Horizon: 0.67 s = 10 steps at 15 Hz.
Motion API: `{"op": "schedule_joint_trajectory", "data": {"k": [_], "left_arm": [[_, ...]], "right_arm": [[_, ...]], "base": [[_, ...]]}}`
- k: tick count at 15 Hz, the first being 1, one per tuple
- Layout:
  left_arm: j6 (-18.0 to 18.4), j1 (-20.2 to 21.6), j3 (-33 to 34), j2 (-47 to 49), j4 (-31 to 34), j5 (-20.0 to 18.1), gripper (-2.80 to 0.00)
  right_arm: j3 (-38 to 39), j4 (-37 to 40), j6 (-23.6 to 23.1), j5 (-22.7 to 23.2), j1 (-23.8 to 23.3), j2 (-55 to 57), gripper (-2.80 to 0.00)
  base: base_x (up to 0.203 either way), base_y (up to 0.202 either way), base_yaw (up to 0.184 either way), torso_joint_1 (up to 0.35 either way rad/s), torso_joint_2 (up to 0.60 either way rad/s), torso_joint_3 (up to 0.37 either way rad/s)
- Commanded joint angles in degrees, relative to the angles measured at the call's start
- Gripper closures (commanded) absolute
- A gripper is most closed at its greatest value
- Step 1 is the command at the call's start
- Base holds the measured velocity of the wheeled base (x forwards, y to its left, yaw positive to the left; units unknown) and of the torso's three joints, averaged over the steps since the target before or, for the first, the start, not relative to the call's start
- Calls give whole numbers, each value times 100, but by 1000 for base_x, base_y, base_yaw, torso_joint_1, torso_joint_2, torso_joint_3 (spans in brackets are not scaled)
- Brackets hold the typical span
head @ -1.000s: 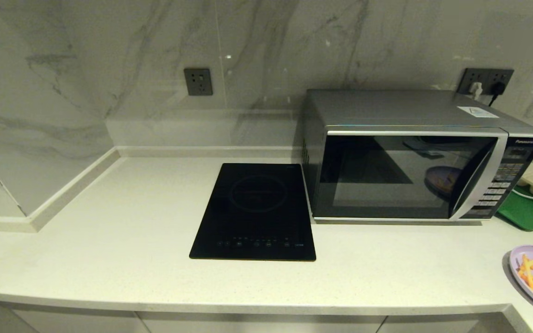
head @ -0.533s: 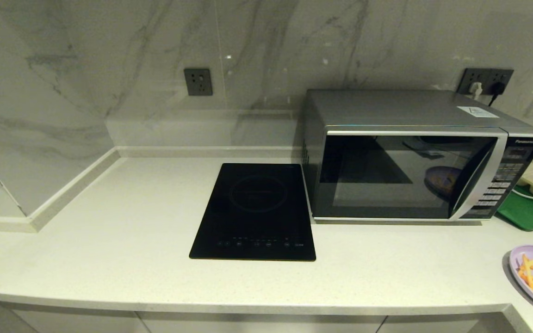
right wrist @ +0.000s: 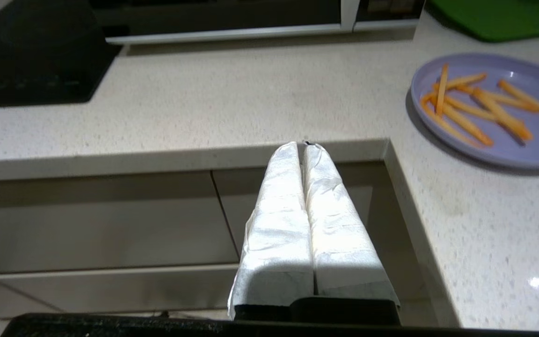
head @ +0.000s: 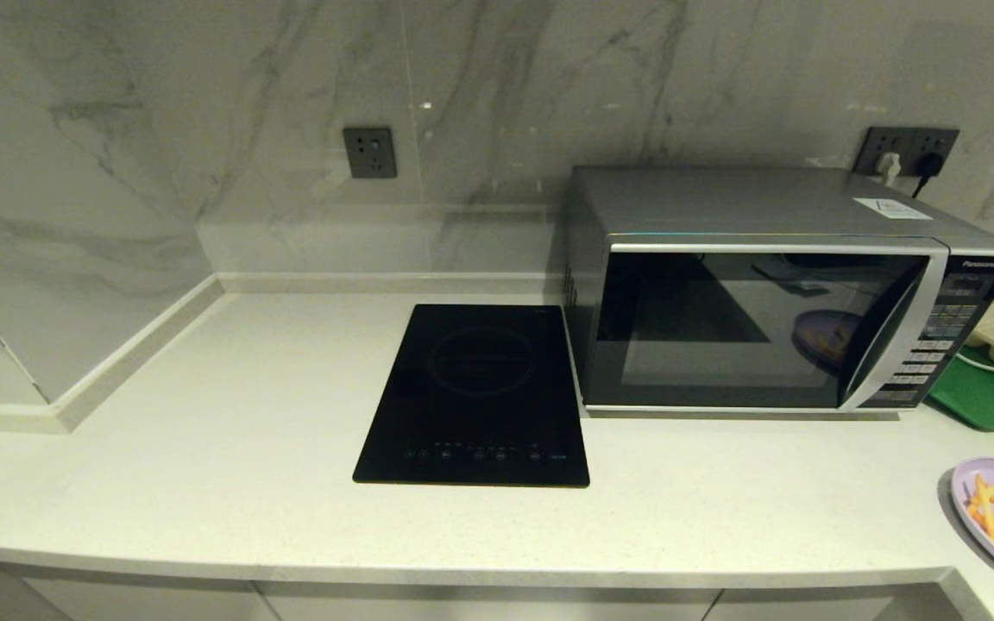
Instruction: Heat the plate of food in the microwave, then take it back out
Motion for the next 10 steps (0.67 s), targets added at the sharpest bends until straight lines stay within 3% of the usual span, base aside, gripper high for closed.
{"op": "schedule_joint_trajectory", "data": {"k": [1, 4, 7, 10], "left_arm": [[-3, 2, 1, 0, -5, 1, 0], [-3, 2, 1, 0, -5, 1, 0], [-3, 2, 1, 0, -5, 1, 0], [-3, 2, 1, 0, -5, 1, 0]], "right_arm": [[239, -355, -71, 17, 4, -1, 0], [236, -353, -718, 370, 4, -1, 0], [242, -353, -436, 299, 4, -1, 0], [242, -353, -435, 264, 4, -1, 0]], "base": [[0, 0, 0, 0, 0, 0], [0, 0, 0, 0, 0, 0], [0, 0, 0, 0, 0, 0], [0, 0, 0, 0, 0, 0]]}}
